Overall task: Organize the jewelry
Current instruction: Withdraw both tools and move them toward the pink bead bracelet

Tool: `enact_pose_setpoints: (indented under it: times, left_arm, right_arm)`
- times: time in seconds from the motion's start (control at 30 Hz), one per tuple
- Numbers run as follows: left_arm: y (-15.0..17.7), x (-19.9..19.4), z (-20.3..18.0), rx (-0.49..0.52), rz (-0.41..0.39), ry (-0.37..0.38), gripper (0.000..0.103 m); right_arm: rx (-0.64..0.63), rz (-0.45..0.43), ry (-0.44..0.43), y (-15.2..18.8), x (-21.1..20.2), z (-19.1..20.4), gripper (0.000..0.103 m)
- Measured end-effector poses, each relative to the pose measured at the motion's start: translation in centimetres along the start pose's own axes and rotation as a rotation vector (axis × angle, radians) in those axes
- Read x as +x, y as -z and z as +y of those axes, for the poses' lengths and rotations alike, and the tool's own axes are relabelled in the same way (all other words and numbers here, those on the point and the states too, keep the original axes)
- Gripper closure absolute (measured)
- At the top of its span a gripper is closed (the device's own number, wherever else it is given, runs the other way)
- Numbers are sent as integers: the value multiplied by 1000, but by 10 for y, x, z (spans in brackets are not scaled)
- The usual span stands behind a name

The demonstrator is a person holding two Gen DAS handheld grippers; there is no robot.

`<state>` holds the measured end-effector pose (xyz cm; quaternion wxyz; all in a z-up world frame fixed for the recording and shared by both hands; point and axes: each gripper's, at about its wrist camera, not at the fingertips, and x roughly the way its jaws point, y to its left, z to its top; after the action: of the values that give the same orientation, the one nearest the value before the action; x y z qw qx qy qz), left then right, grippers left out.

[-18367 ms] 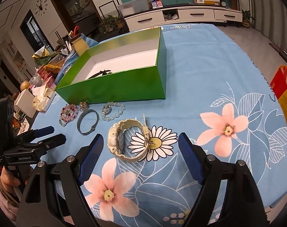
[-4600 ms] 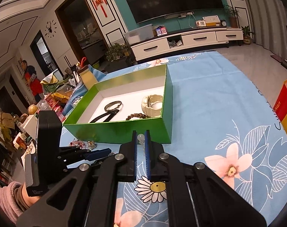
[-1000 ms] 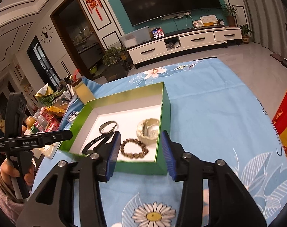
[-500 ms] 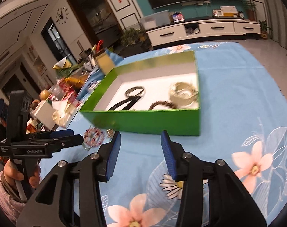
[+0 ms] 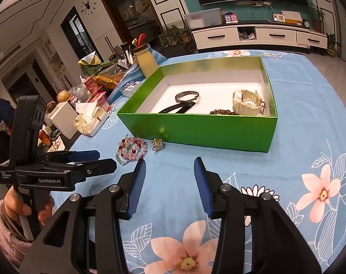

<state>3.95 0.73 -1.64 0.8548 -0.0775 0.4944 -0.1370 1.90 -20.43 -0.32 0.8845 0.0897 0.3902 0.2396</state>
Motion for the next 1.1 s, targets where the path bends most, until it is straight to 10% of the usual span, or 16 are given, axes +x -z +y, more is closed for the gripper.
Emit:
enact_pose_setpoints:
  times: [1.1]
  left_arm:
    - [-14, 32, 18, -11, 22, 30, 17]
  right_arm:
    - [49, 72, 35, 5, 43, -18, 58]
